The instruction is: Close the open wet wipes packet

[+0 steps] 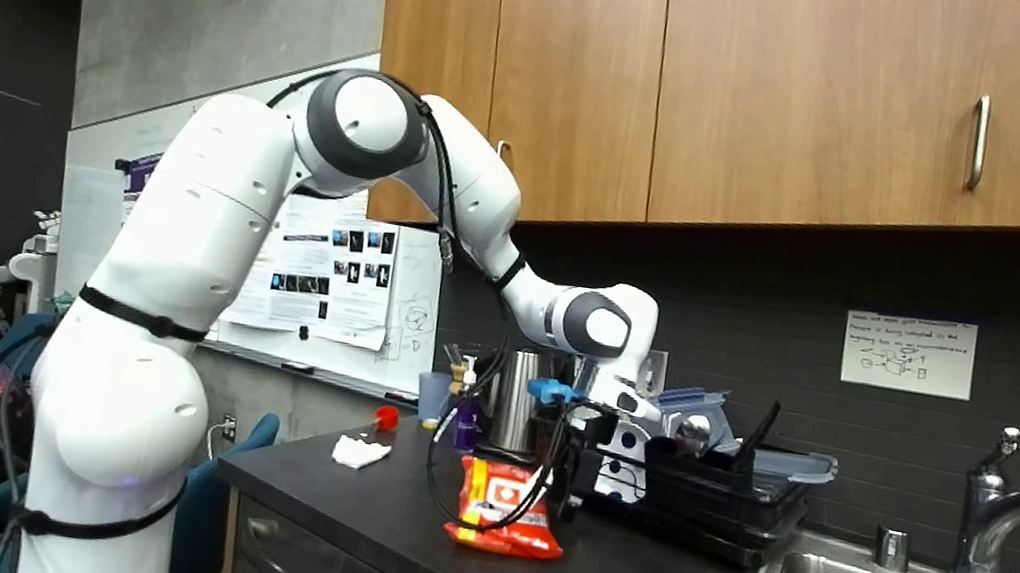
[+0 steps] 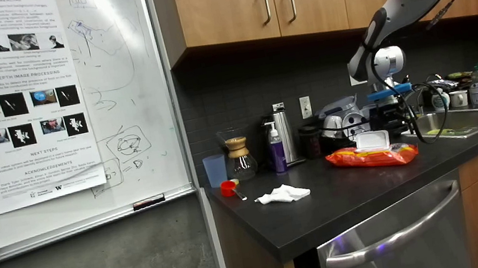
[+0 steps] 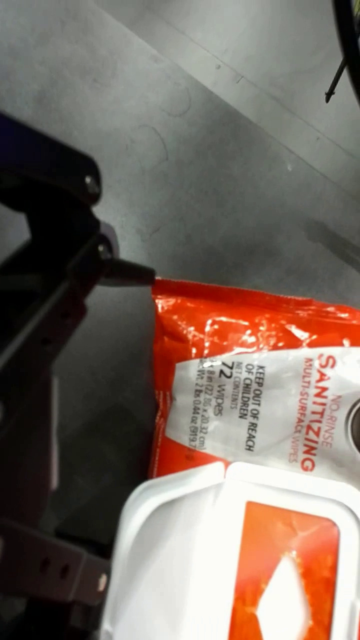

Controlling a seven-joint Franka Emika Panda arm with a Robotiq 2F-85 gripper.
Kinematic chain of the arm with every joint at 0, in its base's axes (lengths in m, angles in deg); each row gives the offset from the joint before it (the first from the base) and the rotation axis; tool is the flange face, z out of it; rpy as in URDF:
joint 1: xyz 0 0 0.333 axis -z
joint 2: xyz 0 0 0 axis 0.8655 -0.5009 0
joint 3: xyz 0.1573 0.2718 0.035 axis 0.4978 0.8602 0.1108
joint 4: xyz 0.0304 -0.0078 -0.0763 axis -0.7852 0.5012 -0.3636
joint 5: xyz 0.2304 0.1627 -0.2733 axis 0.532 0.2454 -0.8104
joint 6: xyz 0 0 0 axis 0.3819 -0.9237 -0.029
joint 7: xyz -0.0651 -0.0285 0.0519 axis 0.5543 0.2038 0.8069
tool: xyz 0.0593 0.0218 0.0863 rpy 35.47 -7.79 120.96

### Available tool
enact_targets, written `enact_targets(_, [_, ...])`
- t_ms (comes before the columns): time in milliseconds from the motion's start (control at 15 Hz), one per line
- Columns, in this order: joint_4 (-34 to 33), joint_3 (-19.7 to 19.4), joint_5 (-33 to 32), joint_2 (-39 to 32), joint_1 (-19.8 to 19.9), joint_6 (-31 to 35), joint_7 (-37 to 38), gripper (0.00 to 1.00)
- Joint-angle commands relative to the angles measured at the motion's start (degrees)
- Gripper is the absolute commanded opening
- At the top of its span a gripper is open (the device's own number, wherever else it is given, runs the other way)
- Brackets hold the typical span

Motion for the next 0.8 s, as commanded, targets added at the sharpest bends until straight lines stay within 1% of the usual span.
enact_targets(0, [1.47,0.32,0.11,2.57,0.19,-2.43,-2.25,1.0])
enact_targets(733, [4.16,1.49,-0.71,5.41,-0.55,-5.28,-7.03,1.0])
